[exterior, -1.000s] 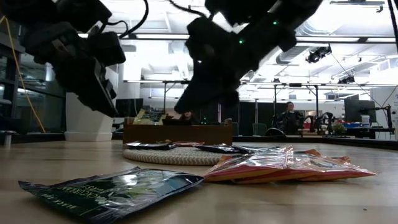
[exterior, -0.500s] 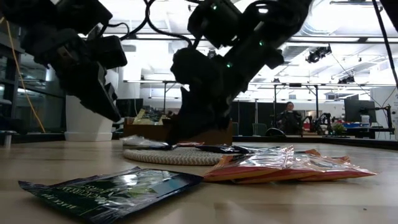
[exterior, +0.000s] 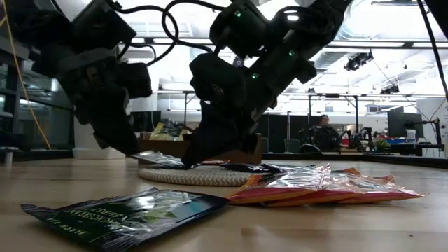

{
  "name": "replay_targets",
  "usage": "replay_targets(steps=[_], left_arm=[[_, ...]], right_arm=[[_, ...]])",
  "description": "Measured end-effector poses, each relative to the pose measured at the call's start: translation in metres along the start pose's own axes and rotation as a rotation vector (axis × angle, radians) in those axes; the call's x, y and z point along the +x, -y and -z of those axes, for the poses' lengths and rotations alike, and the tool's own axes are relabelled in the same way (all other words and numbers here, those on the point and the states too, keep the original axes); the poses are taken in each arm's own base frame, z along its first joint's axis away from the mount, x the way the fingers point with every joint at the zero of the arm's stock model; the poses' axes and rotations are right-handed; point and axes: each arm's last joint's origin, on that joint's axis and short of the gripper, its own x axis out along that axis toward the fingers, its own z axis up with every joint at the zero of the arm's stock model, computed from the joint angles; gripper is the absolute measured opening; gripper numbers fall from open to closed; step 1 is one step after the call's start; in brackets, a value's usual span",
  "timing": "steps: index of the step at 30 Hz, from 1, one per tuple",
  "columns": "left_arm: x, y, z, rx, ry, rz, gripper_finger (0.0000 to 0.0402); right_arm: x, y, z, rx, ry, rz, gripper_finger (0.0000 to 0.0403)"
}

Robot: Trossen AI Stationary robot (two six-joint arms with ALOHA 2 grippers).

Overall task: Pick & Place Tea
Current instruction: Put the purple tea bag into the middle section of the wooden organizer

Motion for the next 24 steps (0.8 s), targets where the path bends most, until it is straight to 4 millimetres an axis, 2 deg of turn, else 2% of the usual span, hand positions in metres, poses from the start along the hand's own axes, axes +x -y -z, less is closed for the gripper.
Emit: replay_targets(steps=[16,19,24], left_arm=[[0.0071,0.0002,-0.0018,-0.198,0.041,0.02,0.0105],[0.007,0.0014,-0.004,-0.202,0.066,0.031,0.0084],[0.0068,0.0026,-0.006,-0.201,0.088,0.043,0.0012]], right_arm=[[0.0005,0.0003,0.0011,-0.003,-0.003,0.008,0.0],[0.0007,0.0005,0.0014,-0.002,-0.004,0.008,0.0],[0.0008,0.0006,0.0015,-0.003,-0.003,0.009,0.0]])
